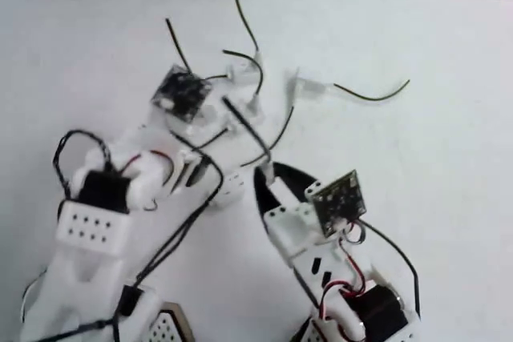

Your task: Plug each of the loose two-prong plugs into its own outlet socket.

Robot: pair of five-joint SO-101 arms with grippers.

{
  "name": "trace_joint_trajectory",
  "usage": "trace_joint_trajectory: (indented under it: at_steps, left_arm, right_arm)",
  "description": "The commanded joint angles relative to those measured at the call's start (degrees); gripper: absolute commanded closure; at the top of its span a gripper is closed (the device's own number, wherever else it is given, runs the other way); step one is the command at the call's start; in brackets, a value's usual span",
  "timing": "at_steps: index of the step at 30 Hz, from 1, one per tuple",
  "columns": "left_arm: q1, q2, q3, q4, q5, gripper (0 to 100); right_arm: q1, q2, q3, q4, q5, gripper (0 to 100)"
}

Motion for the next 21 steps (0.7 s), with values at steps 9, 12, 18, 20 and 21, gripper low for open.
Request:
trace_joint_trajectory:
  at_steps: [9,12,18,20,21]
  left_arm:
    - [-6.7,-22.6,21.6,-15.6,10.2,74]
    - [-6.1,-26.2,25.8,-17.5,9.9,74]
    - [-2.8,-29.4,27.3,-16.0,9.8,74]
    - [-1.1,-29.4,26.2,-13.6,7.6,74]
    - [-0.2,-29.4,25.6,-12.2,6.1,74]
  right_arm:
    - [-6.8,26.3,-10.5,-2.4,-3.2,98.1]
    - [-9.9,32.0,-12.4,-2.8,-3.3,98.1]
    - [-14.6,33.5,-12.7,-2.9,-3.3,98.1]
    - [-14.5,34.0,-12.6,-3.2,-3.3,98.1]
    - [-14.5,34.0,-12.3,-3.6,-3.3,98.1]
